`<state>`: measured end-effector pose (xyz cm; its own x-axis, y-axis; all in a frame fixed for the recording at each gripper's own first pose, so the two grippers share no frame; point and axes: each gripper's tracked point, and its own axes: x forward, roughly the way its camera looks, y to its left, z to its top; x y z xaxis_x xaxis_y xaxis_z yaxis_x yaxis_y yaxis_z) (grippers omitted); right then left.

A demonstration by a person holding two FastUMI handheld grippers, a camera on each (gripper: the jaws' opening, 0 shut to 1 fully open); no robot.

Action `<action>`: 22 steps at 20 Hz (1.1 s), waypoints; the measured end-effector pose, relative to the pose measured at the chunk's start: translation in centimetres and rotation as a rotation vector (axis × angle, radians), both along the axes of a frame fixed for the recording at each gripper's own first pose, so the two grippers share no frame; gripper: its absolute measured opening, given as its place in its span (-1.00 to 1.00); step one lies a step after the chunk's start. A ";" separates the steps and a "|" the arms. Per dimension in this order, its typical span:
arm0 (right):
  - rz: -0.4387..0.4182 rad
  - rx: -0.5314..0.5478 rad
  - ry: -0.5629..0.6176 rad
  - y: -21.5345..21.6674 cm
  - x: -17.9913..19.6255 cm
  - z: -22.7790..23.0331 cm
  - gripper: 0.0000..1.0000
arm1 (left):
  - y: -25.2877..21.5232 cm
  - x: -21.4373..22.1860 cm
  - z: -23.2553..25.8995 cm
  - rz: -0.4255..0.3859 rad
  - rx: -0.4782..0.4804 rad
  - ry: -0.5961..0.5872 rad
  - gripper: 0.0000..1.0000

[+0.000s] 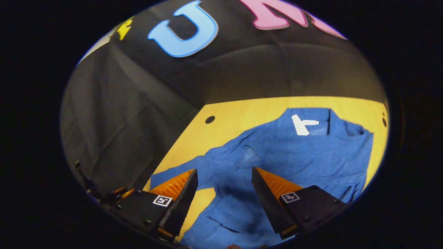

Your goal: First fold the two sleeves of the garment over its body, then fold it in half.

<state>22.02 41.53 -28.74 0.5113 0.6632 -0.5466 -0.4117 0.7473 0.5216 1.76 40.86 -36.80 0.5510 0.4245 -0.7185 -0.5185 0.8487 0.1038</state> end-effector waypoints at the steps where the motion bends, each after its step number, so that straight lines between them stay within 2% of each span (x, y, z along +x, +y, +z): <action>1: 0.014 0.005 -0.020 -1.1 -1.4 1.5 0.95 | 0.2 0.6 -1.9 0.009 -0.042 0.024 0.63; 3: 0.010 0.029 -0.044 -3.5 -3.5 4.6 0.95 | 1.2 1.0 -4.1 0.040 -0.099 0.060 0.70; 5: -0.026 0.056 -0.051 -6.0 -4.6 6.2 0.95 | 1.8 1.0 -5.6 0.070 -0.118 0.116 0.68; 8: -0.097 0.005 -0.027 -10.1 -4.9 5.1 0.94 | 2.1 1.8 -7.0 0.068 -0.172 0.147 0.68; 12: -0.193 0.073 0.022 -12.9 -5.2 6.3 0.95 | 2.6 2.0 -7.2 0.089 -0.190 0.170 0.68; 14: -0.220 0.083 0.018 -14.1 -5.4 6.6 0.94 | 2.2 2.0 -7.0 0.066 -0.214 0.184 0.70; 15: -0.226 0.084 0.019 -14.4 -5.7 6.7 0.94 | 2.0 2.3 -7.5 0.030 -0.219 0.191 0.35; 16: -0.225 0.083 0.022 -14.6 -5.9 6.8 0.76 | 1.3 3.1 -7.5 -0.021 -0.238 0.178 0.00; 17: -0.223 0.081 0.026 -15.0 -6.3 6.8 0.95 | 0.9 3.6 -7.6 -0.043 -0.251 0.185 -0.36; 18: -0.223 0.076 0.028 -15.5 -6.8 6.7 0.95 | 0.9 4.3 -7.6 -0.050 -0.263 0.181 -0.71; 20: -0.238 0.068 0.035 -16.4 -8.0 6.7 0.95 | 1.5 4.9 -7.3 -0.035 -0.296 0.166 -0.99; 21: -0.247 0.073 0.041 -16.9 -8.6 6.7 0.76 | 1.4 4.8 -7.3 -0.032 -0.320 0.167 -1.00; 22: -0.260 0.075 0.050 -17.5 -9.2 6.6 0.96 | 1.4 4.9 -7.2 -0.051 -0.329 0.160 -1.00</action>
<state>12.86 24.05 -22.19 0.6433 0.5526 -0.5300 -0.1835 0.7833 0.5939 6.69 42.27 -44.01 0.4350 0.1314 -0.8908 -0.4736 0.8748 -0.1023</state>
